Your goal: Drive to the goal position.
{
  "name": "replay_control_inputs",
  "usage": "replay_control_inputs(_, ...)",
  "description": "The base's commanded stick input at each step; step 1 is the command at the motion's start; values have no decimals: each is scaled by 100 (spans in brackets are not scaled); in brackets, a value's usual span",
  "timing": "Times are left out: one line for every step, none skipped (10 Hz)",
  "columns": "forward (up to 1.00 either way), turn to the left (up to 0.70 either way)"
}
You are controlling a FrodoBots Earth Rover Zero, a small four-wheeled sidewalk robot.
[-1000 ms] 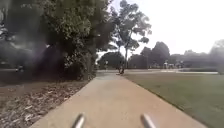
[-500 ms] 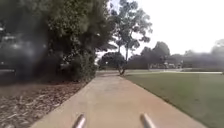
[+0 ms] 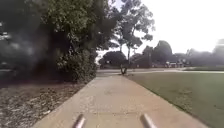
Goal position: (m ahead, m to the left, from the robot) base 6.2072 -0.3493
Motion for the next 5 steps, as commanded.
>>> replay_control_inputs(70, 0)
replay_control_inputs(70, 0)
replay_control_inputs(70, 0)
replay_control_inputs(70, 0)
replay_control_inputs(70, 0)
